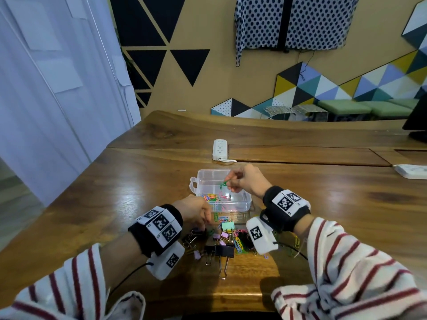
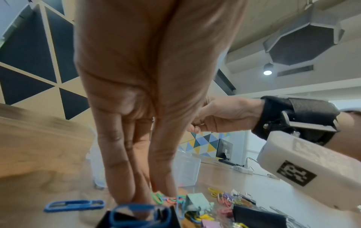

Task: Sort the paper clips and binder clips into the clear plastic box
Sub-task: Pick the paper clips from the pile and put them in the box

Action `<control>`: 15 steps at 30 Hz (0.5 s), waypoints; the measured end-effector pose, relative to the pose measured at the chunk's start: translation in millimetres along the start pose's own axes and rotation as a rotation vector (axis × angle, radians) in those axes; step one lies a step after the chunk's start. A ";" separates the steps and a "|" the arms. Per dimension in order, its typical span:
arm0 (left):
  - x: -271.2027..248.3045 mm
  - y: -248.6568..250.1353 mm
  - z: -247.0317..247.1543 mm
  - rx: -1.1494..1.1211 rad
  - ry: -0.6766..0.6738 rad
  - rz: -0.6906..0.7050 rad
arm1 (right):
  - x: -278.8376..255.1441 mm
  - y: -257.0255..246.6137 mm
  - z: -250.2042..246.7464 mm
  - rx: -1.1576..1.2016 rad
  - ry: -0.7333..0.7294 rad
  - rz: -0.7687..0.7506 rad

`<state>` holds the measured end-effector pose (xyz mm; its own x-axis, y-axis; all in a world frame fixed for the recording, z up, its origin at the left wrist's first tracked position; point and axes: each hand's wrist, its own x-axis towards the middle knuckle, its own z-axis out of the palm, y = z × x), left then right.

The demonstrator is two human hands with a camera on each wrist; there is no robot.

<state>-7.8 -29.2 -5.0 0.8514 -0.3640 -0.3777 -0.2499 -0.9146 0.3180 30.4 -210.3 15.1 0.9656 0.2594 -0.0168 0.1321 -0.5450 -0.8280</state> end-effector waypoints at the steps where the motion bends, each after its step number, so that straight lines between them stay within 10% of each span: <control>1: -0.6 -2.3 -1.6 -0.051 0.005 -0.005 | 0.5 -1.6 0.9 0.015 0.000 -0.004; 11: -46.2 -25.3 -14.2 -0.146 0.314 -0.002 | -27.0 0.5 5.1 -0.434 -0.057 -0.201; 15: -80.9 -33.4 11.5 -0.031 0.153 0.064 | -61.9 15.6 1.2 -0.586 -0.249 -0.194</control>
<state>-73.7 28.8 4.9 0.8951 -0.3879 -0.2200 -0.2932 -0.8836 0.3652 -27.6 -233.9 2.5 0.8407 0.5346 -0.0854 0.4661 -0.7950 -0.3882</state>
